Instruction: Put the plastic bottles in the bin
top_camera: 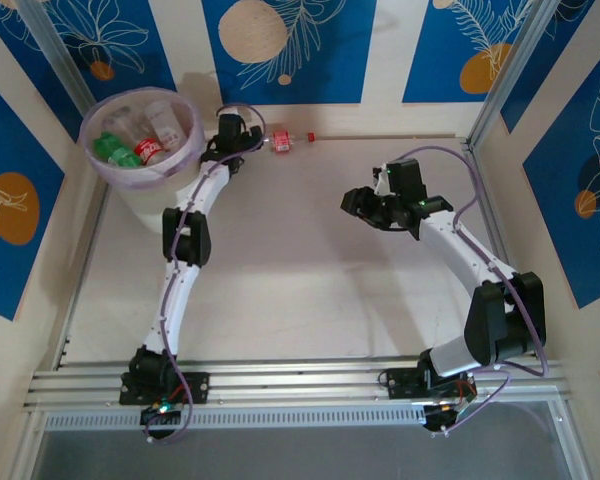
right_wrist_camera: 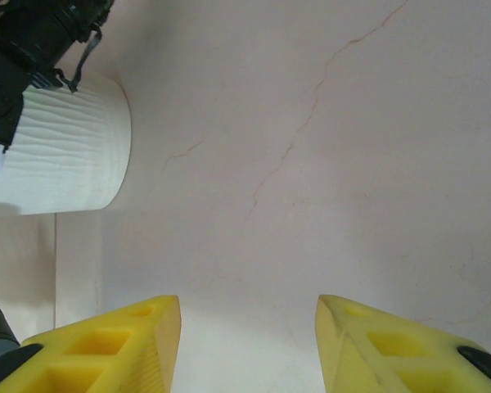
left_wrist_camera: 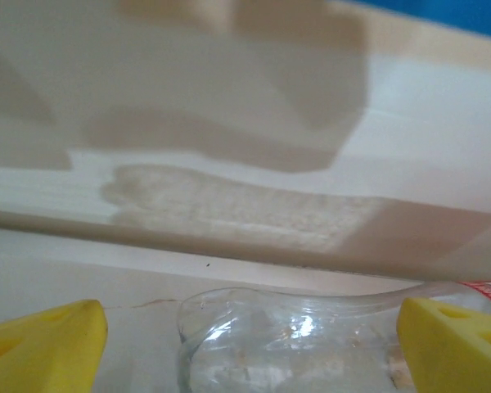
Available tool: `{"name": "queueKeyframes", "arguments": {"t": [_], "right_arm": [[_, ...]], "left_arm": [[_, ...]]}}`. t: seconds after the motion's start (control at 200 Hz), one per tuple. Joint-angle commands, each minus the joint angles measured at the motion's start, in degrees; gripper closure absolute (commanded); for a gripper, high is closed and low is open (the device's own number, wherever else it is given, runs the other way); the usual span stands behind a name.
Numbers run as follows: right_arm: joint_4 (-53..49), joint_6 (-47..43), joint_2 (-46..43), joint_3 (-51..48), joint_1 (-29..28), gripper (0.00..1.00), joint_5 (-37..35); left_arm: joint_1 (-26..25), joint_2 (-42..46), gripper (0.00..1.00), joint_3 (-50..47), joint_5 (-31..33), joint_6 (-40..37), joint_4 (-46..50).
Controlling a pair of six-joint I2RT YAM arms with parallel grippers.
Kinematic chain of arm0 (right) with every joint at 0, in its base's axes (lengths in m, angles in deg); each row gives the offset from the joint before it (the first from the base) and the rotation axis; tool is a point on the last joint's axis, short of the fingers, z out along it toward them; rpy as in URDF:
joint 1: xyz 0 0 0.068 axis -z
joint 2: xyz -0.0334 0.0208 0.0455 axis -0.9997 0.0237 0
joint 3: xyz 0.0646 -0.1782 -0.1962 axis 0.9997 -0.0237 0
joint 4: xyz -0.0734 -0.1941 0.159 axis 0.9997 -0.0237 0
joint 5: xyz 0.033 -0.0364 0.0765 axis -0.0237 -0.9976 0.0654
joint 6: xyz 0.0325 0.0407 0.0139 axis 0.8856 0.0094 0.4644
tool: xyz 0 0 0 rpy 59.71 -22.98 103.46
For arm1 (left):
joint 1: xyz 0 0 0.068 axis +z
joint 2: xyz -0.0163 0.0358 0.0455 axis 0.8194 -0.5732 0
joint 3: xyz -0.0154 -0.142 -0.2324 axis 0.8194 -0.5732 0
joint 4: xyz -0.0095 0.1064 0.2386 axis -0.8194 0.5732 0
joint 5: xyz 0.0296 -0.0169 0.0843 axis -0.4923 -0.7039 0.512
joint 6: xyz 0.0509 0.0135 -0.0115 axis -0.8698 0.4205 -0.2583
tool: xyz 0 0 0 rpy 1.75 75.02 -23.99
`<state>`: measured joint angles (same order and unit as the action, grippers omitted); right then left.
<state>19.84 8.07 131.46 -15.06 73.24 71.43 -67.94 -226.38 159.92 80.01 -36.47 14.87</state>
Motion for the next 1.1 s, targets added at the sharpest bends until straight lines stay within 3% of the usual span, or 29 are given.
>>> {"name": "queueKeyframes", "arguments": {"t": [0.0,0.22,0.44,0.52,0.63,0.74,0.83,0.965,1.095], "right_arm": [[-2.8,-1.2,-0.6,1.7,-0.8,0.52,-1.8],[-3.5,-1.4,1.2,2.9,-1.8,0.52,-3.0],[-1.8,-1.1,2.1,1.6,-0.8,0.51,-2.1],[-0.9,-0.8,1.6,0.8,-0.3,0.51,-2.0],[-0.1,-0.6,1.5,0.7,0.7,0.51,-2.0],[-0.6,-0.5,4.2,3.0,2.2,0.50,-2.0],[-1.5,0.5,8.2,6.7,3.5,0.49,-2.9],[-3.8,1.6,14.7,13.6,3.1,0.46,-7.6],[-7.5,1.6,22.8,23.0,2.7,0.24,-12.2]], "left_arm": [[-0.6,-1.8,0.09,1.8,-7.3,2.1,-1.4],[-2.0,1.7,0.10,-3.1,-15.5,1.7,-2.7],[-6.4,14.5,0.09,-23.8,-25.5,-0.9,-12.1],[-8.1,22.8,0.08,-37.1,-28.4,0.8,-16.8],[-11.5,39.2,0.09,-66.2,-24.2,3.9,-32.7],[-14.0,52.3,0.10,-83.6,-19.8,6.0,-38.3],[-15.7,59.8,0.09,-89.0,-19.4,6.2,-36.1],[-17.7,67.5,0.06,-90.1,-16.4,5.3,-24.5],[-18.4,74.0,0.05,-91.3,-13.4,5.5,-18.0]]}}
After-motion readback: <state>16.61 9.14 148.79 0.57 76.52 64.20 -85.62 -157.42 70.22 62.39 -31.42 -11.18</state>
